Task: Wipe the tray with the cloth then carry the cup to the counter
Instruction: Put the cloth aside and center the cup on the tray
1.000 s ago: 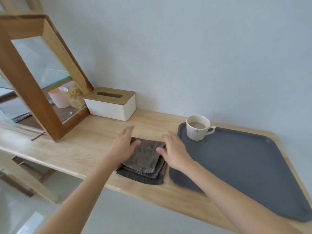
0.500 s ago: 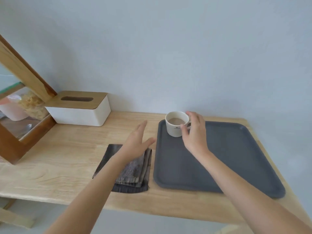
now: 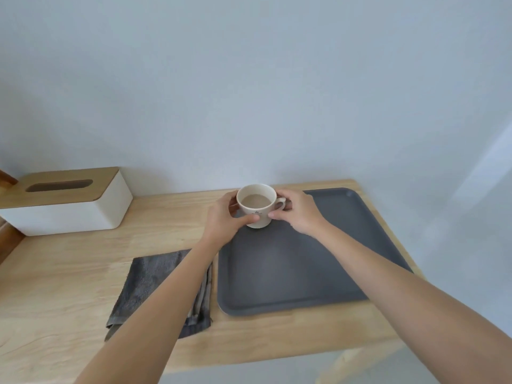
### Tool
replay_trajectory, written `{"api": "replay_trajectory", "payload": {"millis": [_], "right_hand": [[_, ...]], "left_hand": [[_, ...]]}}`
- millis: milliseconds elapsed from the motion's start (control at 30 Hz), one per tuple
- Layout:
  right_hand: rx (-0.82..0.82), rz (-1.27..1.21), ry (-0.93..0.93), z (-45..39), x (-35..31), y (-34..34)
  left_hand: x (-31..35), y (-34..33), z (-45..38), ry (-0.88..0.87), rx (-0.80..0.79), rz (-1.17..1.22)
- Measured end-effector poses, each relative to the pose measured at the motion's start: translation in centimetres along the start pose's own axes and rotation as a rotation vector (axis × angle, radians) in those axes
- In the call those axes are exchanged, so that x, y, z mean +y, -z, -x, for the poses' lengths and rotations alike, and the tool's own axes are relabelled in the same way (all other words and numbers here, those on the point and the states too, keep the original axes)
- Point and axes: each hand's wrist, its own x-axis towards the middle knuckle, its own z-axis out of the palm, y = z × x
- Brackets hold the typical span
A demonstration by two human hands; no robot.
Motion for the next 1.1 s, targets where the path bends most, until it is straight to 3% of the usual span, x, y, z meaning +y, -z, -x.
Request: {"api": "replay_trajectory", "payload": {"millis": [400, 800, 967, 1100], "right_hand": [[-0.006, -0.022, -0.027, 5.2, 3.6, 6.8], [0.002, -0.009, -0.037, 6.9, 5.5, 6.7], [0.024, 0.302, -0.114, 8.1, 6.4, 7.5], [0.106, 0.611, -0.254, 9.9, 8.7, 9.1]], "left_hand": [[3.9, -7.0, 3.2, -0.045, 0.011, 0.023], [3.9, -8.7, 5.0, -0.011, 0.001, -0.026], [3.2, -7.5, 6.0, 0.018, -0.121, -0.189], [0.9, -5.0, 7.1, 0.061, 0.023, -0.570]]}}
